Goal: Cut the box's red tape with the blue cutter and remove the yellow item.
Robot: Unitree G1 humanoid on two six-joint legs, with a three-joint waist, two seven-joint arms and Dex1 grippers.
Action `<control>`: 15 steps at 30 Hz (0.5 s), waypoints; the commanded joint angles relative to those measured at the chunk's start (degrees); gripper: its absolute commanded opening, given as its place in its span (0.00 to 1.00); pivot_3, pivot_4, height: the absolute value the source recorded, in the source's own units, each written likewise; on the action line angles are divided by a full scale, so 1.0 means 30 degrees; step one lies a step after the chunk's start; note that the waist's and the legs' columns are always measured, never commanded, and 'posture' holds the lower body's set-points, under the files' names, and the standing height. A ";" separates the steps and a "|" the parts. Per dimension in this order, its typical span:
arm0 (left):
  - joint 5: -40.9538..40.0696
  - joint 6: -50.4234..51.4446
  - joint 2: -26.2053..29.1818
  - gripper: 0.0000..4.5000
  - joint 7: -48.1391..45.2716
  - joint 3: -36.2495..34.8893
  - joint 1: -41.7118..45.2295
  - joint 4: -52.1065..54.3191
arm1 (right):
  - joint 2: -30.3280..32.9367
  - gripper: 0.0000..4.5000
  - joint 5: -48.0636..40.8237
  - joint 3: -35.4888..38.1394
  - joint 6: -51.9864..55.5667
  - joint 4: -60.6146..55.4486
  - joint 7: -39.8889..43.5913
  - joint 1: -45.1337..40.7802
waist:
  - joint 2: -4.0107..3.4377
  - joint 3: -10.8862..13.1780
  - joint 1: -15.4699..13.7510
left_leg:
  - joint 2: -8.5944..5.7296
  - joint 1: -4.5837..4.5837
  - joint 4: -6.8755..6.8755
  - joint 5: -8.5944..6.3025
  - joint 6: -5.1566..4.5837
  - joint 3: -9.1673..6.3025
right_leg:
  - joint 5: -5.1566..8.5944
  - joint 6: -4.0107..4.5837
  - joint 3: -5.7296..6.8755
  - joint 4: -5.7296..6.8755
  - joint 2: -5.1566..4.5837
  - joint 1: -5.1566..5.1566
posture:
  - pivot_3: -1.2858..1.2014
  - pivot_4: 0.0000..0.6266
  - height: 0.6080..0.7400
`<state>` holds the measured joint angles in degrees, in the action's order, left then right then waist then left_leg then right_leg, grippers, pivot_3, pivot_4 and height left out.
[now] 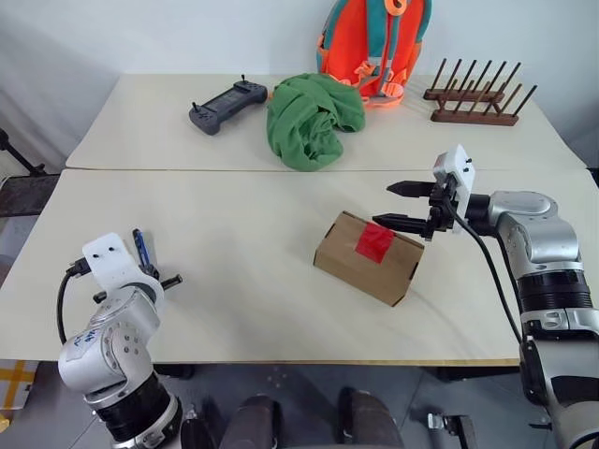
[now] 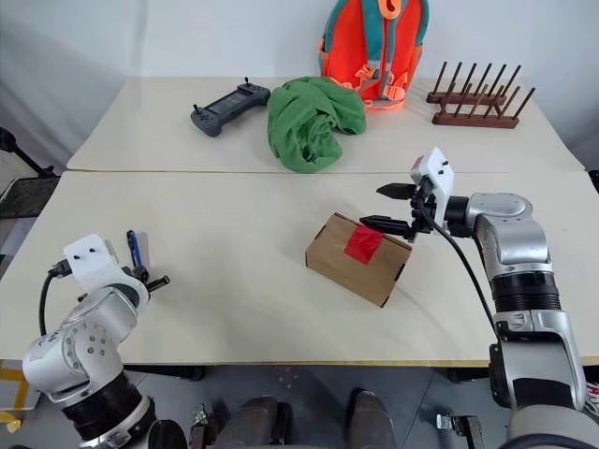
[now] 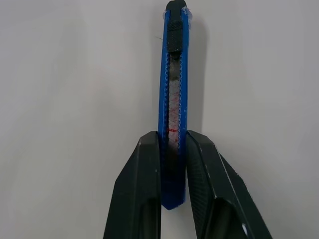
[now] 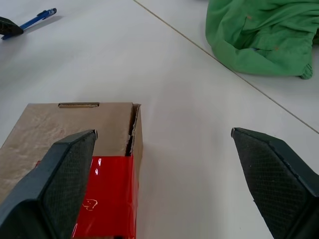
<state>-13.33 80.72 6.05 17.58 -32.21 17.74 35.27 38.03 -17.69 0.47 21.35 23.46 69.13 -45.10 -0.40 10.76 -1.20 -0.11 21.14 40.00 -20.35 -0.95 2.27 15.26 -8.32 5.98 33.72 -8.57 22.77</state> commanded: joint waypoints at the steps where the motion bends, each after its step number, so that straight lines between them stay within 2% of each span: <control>1: -0.0244 0.0794 0.1330 0.09 -0.1717 0.0450 -0.0707 0.0349 | 0.0308 1.00 -0.0166 0.0439 -0.0239 -0.0356 0.0016 -0.0360 | -0.0001 0.0001 0.0012 | 0.0000 0.0000 0.0000 -0.0001 0.0002 0.0000 | 0.0000 0.0000 0.0000 0.0002 0.0000 0.0003 | 0.52 0.24 1.00; 6: -0.0485 0.0440 0.4074 0.09 -0.4123 0.1016 -0.1302 0.0188 | 0.0292 1.00 -0.0165 0.0509 -0.0325 -0.0477 -0.0109 -0.0351 | 0.0003 0.0006 0.0056 | 0.0005 0.0009 -0.0009 -0.0006 0.0010 -0.0005 | 0.0000 0.0000 0.0002 -0.0006 0.0001 0.0014 | 0.52 0.24 1.00; 9: -0.0708 0.0121 0.4837 0.09 -0.5171 0.1126 -0.1213 0.0044 | 0.0302 1.00 -0.0218 0.0519 -0.0215 -0.0801 -0.0200 -0.0235 | 0.0001 0.0006 0.0027 | 0.0009 0.0020 -0.0013 -0.0011 0.0018 -0.0012 | 0.0000 0.0001 0.0005 -0.0010 0.0002 0.0023 | 0.52 0.24 1.00; 12: -0.1880 -0.1419 0.6132 0.09 -0.7831 0.1448 -0.1679 0.0353 | 0.0410 1.00 -0.0442 0.0657 0.0075 -0.1697 -0.0341 0.0074 | 0.0004 0.0009 0.0032 | 0.0012 0.0031 -0.0013 -0.0013 0.0022 -0.0017 | 0.0001 0.0000 0.0007 -0.0016 0.0001 0.0028 | 0.52 0.24 1.00; 15: -0.2895 -0.3045 0.8196 0.09 -1.0821 0.2289 -0.2874 0.0641 | 0.0574 1.00 -0.0574 0.0693 0.0238 -0.2463 -0.0367 0.0279 | 0.0001 0.0010 0.0128 | 0.0026 0.0030 -0.0027 -0.0022 0.0038 -0.0016 | 0.0001 0.0001 0.0008 -0.0007 0.0004 0.0052 | 0.52 0.24 1.00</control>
<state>-20.20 74.44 28.67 -10.40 -25.98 10.22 35.21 38.20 -18.22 0.50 21.74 18.75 68.01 -44.33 -0.40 10.79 -0.82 -0.03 21.24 39.89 -20.43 -0.82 2.23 15.27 -8.31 6.00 33.71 -8.56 22.96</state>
